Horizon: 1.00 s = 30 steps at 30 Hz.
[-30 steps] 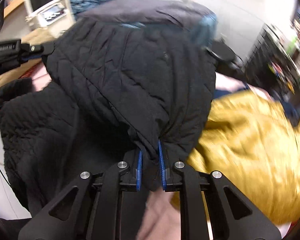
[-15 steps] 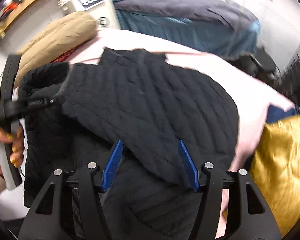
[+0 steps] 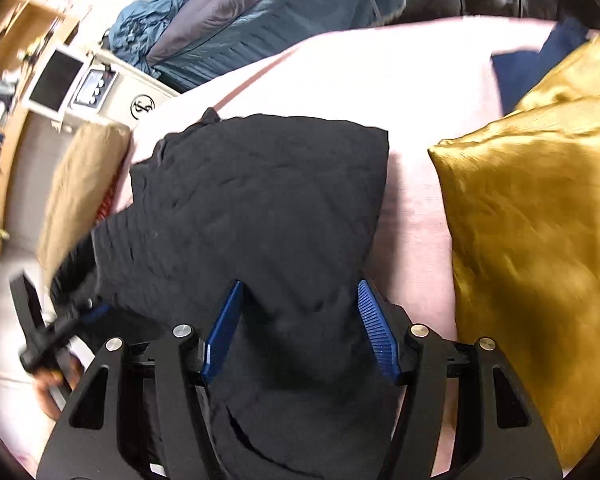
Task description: Fold large clothes
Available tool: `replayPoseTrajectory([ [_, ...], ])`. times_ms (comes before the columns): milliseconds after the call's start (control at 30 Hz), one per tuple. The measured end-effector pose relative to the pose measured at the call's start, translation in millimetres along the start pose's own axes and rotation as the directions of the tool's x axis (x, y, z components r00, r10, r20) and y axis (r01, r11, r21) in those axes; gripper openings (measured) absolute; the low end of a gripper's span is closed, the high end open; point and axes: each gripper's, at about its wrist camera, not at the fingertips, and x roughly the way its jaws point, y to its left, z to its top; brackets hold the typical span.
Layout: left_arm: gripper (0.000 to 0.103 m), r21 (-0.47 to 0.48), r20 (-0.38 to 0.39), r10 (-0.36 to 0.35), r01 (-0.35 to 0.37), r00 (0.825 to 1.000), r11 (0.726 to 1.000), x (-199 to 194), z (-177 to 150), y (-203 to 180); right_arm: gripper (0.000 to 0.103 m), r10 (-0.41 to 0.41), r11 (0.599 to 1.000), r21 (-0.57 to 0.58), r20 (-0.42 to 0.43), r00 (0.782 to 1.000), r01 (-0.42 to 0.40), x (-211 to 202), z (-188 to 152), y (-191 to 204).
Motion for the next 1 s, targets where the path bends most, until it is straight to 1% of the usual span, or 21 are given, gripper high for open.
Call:
replayPoseTrajectory([
  [33, 0.052, -0.004, 0.005, 0.001, -0.001, 1.000, 1.000, -4.7, -1.3, 2.1, 0.072, 0.019, 1.000, 0.025, -0.008, 1.000, -0.019, 8.4, 7.3, -6.5],
  [167, 0.053, -0.022, 0.015, 0.010, -0.010, 1.000, 1.000, -18.5, -5.8, 11.0, 0.074, 0.145, 0.977, 0.164, -0.038, 0.989, -0.137, 39.8, 25.8, -29.6],
  [233, 0.054, -0.026, 0.018, 0.022, -0.022, 1.000, 0.999, -23.8, -8.7, 15.2, 0.084, 0.184, 0.961, 0.218, -0.040, 0.982, -0.171, 54.3, 32.8, -37.2],
  [300, 0.054, -0.035, 0.016, 0.028, -0.028, 0.999, 0.999, -28.9, -13.0, 20.0, 0.084, 0.189, 0.957, 0.227, -0.026, 0.982, -0.178, 63.4, 38.9, -39.7],
  [367, 0.055, -0.047, 0.014, 0.033, -0.032, 0.999, 0.998, -31.4, -16.1, 23.1, 0.083, 0.180, 0.964, 0.199, -0.010, 0.984, -0.175, 65.8, 44.9, -31.9],
  [400, 0.055, -0.053, 0.012, 0.036, -0.035, 0.999, 0.998, -32.4, -18.6, 25.1, 0.071, 0.167, 0.970, 0.177, 0.001, 0.986, -0.165, 62.9, 45.7, -27.5],
  [433, 0.055, -0.058, 0.011, 0.039, -0.038, 0.999, 0.998, -32.9, -20.6, 26.4, 0.056, 0.118, 0.986, 0.120, 0.020, 0.993, -0.120, 57.1, 49.4, -14.5],
  [467, 0.055, -0.061, 0.010, 0.040, -0.039, 0.999, 0.997, -33.8, -22.6, 27.4, 0.048, 0.076, 0.994, 0.074, 0.036, 0.997, -0.078, 52.0, 52.9, -6.4],
  [500, 0.055, -0.065, 0.007, 0.040, -0.039, 0.999, 0.997, -33.8, -24.5, 28.1, 0.034, 0.023, 1.000, 0.010, 0.063, 0.998, -0.024, 44.9, 55.4, 7.0],
  [533, 0.055, -0.066, 0.005, 0.040, -0.040, 0.999, 0.997, -33.3, -25.6, 28.1, 0.026, -0.067, 0.993, -0.093, 0.119, 0.991, 0.078, 33.6, 56.9, 28.3],
  [600, 0.055, -0.060, 0.002, 0.043, -0.043, 0.999, 0.997, -32.2, -26.5, 26.5, 0.021, -0.182, 0.946, -0.226, 0.233, 0.955, 0.235, 19.4, 56.1, 56.2],
  [667, 0.055, -0.056, 0.009, 0.042, -0.042, 0.999, 0.998, -33.2, -25.6, 24.0, 0.021, -0.288, 0.847, -0.343, 0.349, 0.892, 0.407, 12.4, 48.7, 85.8],
  [700, 0.055, -0.056, 0.014, 0.039, -0.039, 0.999, 0.998, -33.8, -24.9, 22.8, 0.021, -0.331, 0.795, -0.383, 0.375, 0.866, 0.470, 17.7, 45.9, 97.2],
  [733, 0.055, -0.058, 0.021, 0.036, -0.034, 0.999, 0.998, -35.0, -24.3, 21.5, 0.022, -0.373, 0.760, -0.404, 0.371, 0.851, 0.509, 27.2, 45.8, 101.8],
  [767, 0.055, -0.061, 0.025, 0.033, -0.031, 0.999, 0.998, -36.0, -23.6, 20.7, 0.023, -0.409, 0.748, -0.398, 0.352, 0.842, 0.530, 37.3, 48.8, 98.7],
  [800, 0.055, -0.065, 0.027, 0.028, -0.026, 0.999, 0.998, -37.2, -22.8, 20.6, 0.028, -0.431, 0.759, -0.377, 0.320, 0.844, 0.531, 43.8, 50.5, 88.9],
  [833, 0.055, -0.070, 0.031, 0.024, -0.022, 0.999, 0.997, -39.0, -22.5, 20.8, 0.038, -0.447, 0.790, -0.337, 0.255, 0.857, 0.513, 52.6, 53.7, 73.1],
  [900, 0.056, -0.076, 0.046, 0.024, -0.020, 0.999, 0.997, -44.2, -23.2, 23.4, 0.043, -0.453, 0.840, -0.260, 0.146, 0.880, 0.476, 60.4, 57.9, 49.5],
  [933, 0.058, -0.079, 0.054, 0.026, -0.022, 0.998, 0.997, -47.1, -24.0, 25.6, 0.045, -0.440, 0.861, -0.225, 0.118, 0.890, 0.456, 60.3, 57.3, 42.4],
  [967, 0.060, -0.085, 0.065, 0.029, -0.024, 0.997, 0.996, -50.4, -25.2, 29.4, 0.046, -0.422, 0.878, -0.193, 0.121, 0.898, 0.438, 53.6, 55.4, 36.5],
  [1000, 0.061, -0.098, 0.079, 0.034, -0.027, 0.996, 0.995, -55.2, -27.2, 35.3, 0.049, -0.411, 0.885, -0.178, 0.142, 0.901, 0.431, 45.0, 53.1, 35.2],
])
